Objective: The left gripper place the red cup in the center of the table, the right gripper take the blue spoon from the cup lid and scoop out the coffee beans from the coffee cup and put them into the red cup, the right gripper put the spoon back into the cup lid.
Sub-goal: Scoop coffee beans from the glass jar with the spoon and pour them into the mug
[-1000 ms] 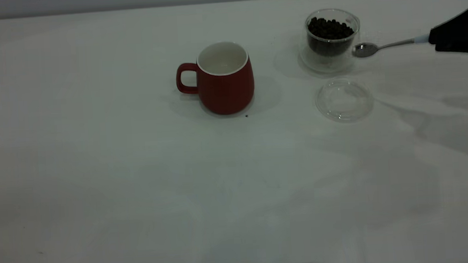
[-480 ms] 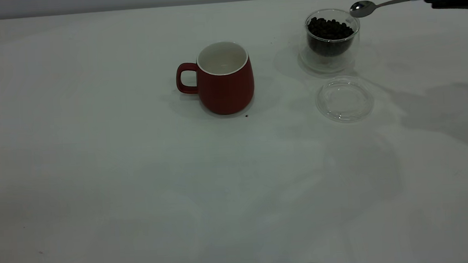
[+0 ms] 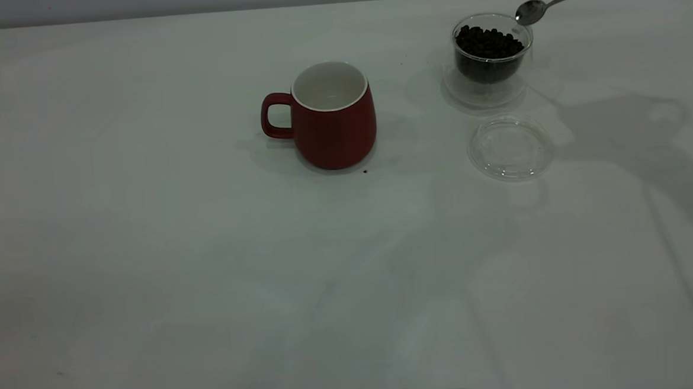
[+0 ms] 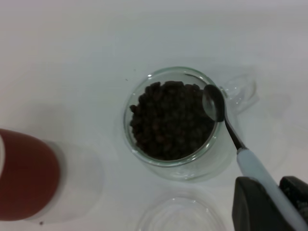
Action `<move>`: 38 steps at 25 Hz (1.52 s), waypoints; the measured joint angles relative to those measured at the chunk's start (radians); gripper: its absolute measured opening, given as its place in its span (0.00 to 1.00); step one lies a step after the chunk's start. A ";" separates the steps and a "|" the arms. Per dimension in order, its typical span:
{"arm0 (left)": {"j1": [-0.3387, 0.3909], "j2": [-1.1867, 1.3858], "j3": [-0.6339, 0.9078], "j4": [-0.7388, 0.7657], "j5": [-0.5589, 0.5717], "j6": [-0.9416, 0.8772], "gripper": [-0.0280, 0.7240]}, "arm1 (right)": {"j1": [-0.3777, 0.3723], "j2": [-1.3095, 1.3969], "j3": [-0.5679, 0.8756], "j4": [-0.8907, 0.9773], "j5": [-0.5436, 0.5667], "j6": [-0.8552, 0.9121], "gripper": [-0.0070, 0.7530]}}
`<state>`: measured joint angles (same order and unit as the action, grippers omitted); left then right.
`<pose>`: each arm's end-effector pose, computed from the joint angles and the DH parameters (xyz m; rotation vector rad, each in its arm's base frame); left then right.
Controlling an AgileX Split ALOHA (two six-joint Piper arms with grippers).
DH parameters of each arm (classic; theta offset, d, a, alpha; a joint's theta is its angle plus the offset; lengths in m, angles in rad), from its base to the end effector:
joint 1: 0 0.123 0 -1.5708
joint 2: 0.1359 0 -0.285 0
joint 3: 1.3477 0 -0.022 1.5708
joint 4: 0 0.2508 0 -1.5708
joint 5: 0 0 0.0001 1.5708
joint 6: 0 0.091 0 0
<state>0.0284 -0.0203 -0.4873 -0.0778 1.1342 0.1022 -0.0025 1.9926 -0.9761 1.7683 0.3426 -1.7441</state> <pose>-0.0096 -0.0067 0.2680 0.0852 2.1059 -0.0158 0.3747 0.0291 0.1120 -0.1050 2.4073 0.4224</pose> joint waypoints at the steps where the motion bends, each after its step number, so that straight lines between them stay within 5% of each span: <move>1: 0.000 0.000 0.000 0.000 0.000 0.000 0.75 | 0.005 0.011 -0.008 0.001 -0.007 -0.001 0.15; 12: 0.000 0.000 0.000 0.000 0.000 0.000 0.75 | 0.014 0.113 -0.058 0.006 -0.008 0.009 0.15; 26: 0.000 0.000 0.000 0.000 0.000 0.000 0.75 | 0.011 0.185 -0.063 0.007 0.134 0.169 0.15; 38: 0.000 0.000 0.000 0.000 0.000 0.000 0.75 | -0.089 0.247 -0.069 0.007 0.348 0.235 0.15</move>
<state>0.0284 -0.0203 -0.4873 -0.0778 1.1342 0.1022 -0.0916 2.2398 -1.0447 1.7749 0.6901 -1.5092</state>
